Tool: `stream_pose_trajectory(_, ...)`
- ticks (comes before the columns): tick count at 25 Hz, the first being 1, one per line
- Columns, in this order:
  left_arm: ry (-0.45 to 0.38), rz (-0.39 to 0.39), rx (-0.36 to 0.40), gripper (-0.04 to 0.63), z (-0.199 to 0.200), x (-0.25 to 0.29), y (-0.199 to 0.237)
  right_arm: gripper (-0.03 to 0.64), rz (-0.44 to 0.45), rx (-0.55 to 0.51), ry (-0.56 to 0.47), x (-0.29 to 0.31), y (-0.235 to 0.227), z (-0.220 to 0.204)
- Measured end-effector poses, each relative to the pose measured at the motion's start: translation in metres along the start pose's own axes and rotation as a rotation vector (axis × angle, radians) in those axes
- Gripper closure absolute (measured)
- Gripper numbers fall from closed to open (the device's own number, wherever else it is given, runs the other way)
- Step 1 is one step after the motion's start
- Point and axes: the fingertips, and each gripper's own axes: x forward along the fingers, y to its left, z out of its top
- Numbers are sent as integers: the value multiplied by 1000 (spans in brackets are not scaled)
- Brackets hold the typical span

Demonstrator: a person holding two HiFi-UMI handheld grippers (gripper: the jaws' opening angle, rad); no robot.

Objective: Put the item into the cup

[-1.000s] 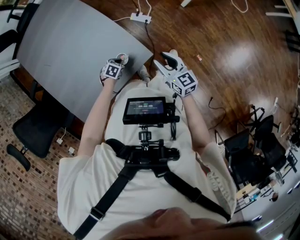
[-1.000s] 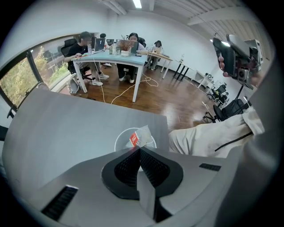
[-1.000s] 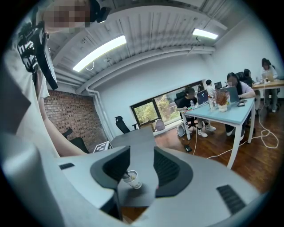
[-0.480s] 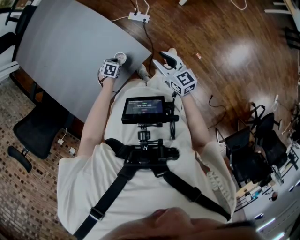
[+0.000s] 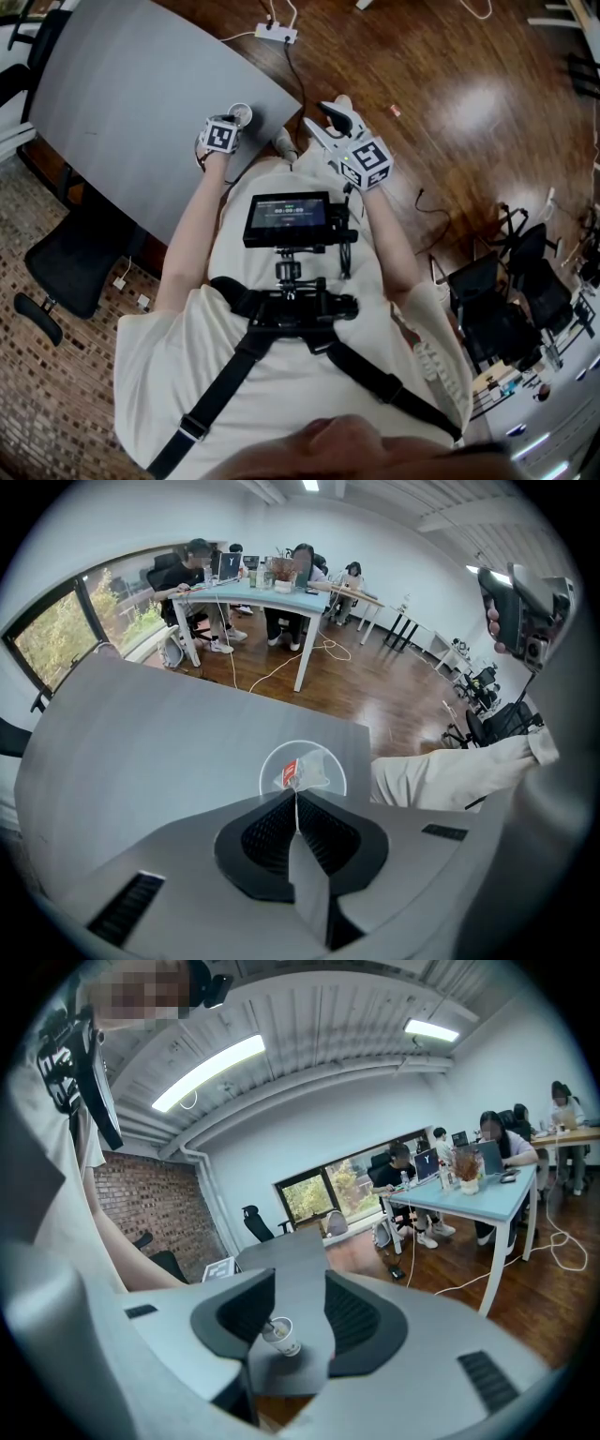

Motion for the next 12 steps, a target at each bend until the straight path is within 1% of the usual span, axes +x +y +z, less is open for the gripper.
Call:
stream_pose_trajectory(1, -5, 5, 4, 591, 2, 0, 0, 438, -1, 0, 0, 0, 0, 0)
stream_pose_trajectory(2, -9, 8, 5, 567, 3, 0, 0, 439, -1, 1, 0, 0, -1, 0)
stream_pose_trajectory(3, -12, 9, 4, 510, 3, -1, -1, 439, -2, 2, -1, -1, -1, 1)
stream_pose_trajectory(6, -22, 7, -3, 480, 4, -3, -2, 439, -3, 5, 0, -1, -1, 2)
stream_pose_trajectory(12, -63, 12, -14, 479, 6, -9, 0, 439, -2, 3, 1, 0, -2, 2)
